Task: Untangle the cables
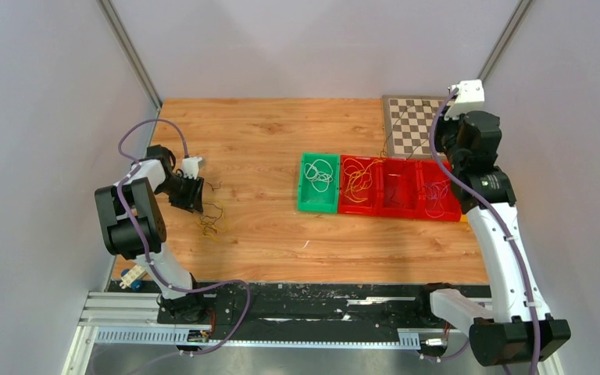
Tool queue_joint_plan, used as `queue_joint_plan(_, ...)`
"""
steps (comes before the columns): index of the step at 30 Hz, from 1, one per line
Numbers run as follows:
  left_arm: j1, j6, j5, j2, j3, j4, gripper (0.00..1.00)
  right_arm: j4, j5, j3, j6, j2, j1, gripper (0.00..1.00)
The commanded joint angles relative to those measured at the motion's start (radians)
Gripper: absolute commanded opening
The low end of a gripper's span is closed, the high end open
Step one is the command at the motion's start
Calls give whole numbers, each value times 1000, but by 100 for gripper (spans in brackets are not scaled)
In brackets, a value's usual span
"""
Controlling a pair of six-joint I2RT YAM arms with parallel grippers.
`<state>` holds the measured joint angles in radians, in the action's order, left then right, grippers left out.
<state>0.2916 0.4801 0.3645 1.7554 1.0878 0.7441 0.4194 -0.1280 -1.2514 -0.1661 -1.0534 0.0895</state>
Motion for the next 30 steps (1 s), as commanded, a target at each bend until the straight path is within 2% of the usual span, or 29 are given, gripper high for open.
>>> queue_joint_plan(1,9,13,7,14,23,-11,49,16,-49,21,240,-29,-6,0)
queue_joint_plan(6,9,10,9,16,21,-12,49,21,-194,12,407,-108,-27,0)
queue_joint_plan(9,9,13,7,16,25,-12,49,28,-233,21,450,-140,-67,0)
queue_joint_plan(13,9,16,0,13,25,-14,49,32,-207,73,450,-142,-133,0)
queue_joint_plan(22,9,17,-3,19,23,-15,49,4,-95,260,429,-165,-135,0)
queue_joint_plan(30,9,16,-8,22,26,-12,49,-62,-81,309,362,-252,-134,0)
